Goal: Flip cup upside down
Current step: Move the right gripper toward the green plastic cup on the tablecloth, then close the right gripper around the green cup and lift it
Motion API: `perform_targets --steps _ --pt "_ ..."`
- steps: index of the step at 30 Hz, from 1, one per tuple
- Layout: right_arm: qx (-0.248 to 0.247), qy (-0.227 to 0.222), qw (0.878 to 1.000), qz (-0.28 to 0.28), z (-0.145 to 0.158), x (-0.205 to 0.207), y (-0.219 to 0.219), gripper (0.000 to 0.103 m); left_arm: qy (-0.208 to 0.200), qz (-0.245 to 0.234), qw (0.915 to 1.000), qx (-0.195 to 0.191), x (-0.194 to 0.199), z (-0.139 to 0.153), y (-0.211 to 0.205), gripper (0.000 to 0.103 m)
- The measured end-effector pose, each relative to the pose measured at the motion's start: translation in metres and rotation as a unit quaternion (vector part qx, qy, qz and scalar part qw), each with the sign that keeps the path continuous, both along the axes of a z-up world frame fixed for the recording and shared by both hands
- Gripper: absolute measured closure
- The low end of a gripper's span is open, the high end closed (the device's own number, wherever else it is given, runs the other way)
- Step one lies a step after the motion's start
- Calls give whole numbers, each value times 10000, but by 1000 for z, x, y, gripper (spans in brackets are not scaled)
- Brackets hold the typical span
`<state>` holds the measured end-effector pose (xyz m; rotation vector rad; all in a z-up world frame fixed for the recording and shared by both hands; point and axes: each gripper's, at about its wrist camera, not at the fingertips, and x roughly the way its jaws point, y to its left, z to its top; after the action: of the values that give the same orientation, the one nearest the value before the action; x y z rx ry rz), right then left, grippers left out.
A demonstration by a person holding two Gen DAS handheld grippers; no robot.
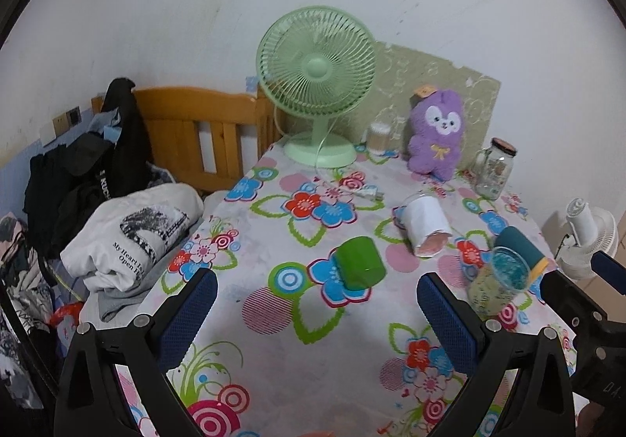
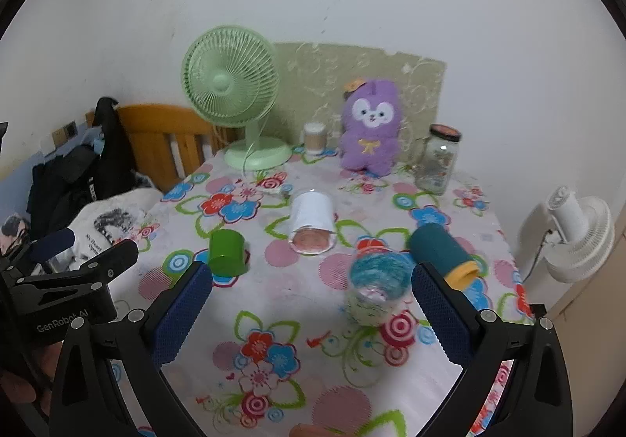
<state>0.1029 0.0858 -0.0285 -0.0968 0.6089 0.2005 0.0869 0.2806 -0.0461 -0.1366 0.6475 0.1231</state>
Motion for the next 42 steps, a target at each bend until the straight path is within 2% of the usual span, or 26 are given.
perform_targets --steps 9,17,20,28,39,40,42 --pt "-298 305 9988 220 -18 49 37 0 469 305 9984 -31 42 -28 26 0" --pt "-213 960 9945 366 -48 102 59 0 878 504 9949 9 78 -51 44 0" --pt "-176 1219 9913 460 -61 117 68 0 1015 556 9932 131 89 -60 50 0" --pt "-63 1837 9797 802 -95 144 94 0 1333 650 9888 190 113 -78 65 0" --pt "-170 2213 9699 1000 -118 168 112 1 1700 842 9814 287 130 -98 76 0" --pt "-185 2237 9690 1030 -120 169 114 2 1720 858 9809 308 130 -99 77 0" --pt "-315 2296 9675 1008 -125 171 117 18 1733 842 9809 249 129 -100 79 0"
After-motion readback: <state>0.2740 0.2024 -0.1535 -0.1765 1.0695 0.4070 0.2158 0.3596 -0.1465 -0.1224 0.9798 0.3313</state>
